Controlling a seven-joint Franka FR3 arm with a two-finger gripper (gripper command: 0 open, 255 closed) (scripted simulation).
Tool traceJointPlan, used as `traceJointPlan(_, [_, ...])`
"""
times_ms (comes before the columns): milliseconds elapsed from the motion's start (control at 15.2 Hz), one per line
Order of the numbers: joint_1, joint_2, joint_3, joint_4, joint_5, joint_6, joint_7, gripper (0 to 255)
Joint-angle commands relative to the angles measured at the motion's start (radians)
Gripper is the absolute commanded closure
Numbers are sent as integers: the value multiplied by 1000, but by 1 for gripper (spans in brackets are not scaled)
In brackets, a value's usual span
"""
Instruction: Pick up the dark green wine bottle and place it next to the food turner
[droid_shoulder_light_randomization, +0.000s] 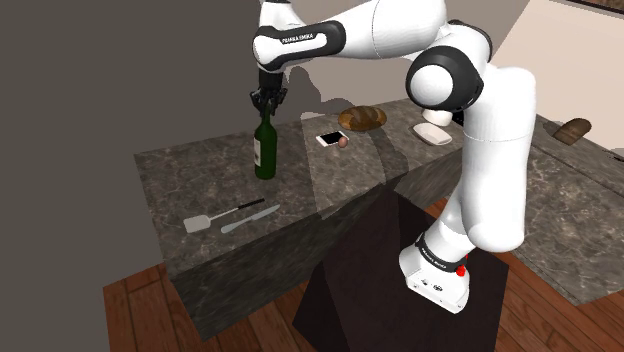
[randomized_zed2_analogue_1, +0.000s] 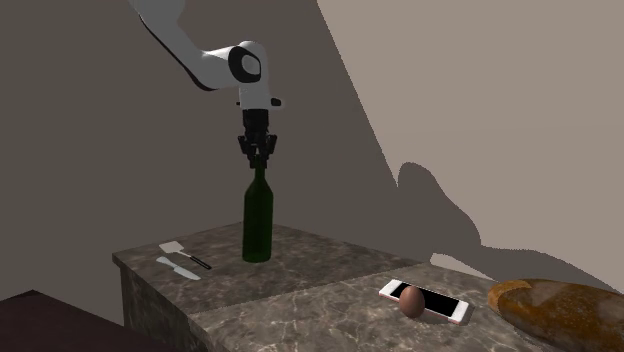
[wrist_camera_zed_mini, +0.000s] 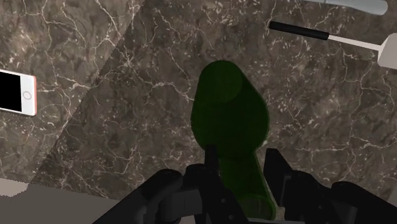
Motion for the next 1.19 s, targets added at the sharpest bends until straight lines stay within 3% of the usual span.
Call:
traceJointPlan(0, [0, 0, 0, 0, 0, 1, 0, 255])
traceJointPlan(132, [0, 0, 0, 0, 0, 1, 0, 255])
traceJointPlan(198, [0, 0, 0, 0, 0, 1, 0, 0])
traceJointPlan(528, [0, 0, 0, 0, 0, 1, 0, 0])
traceJointPlan(792, [2, -39, -8, 69, -15, -106, 10, 0])
traceJointPlan(1122, [2, -39, -8, 69, -15, -106, 10, 0])
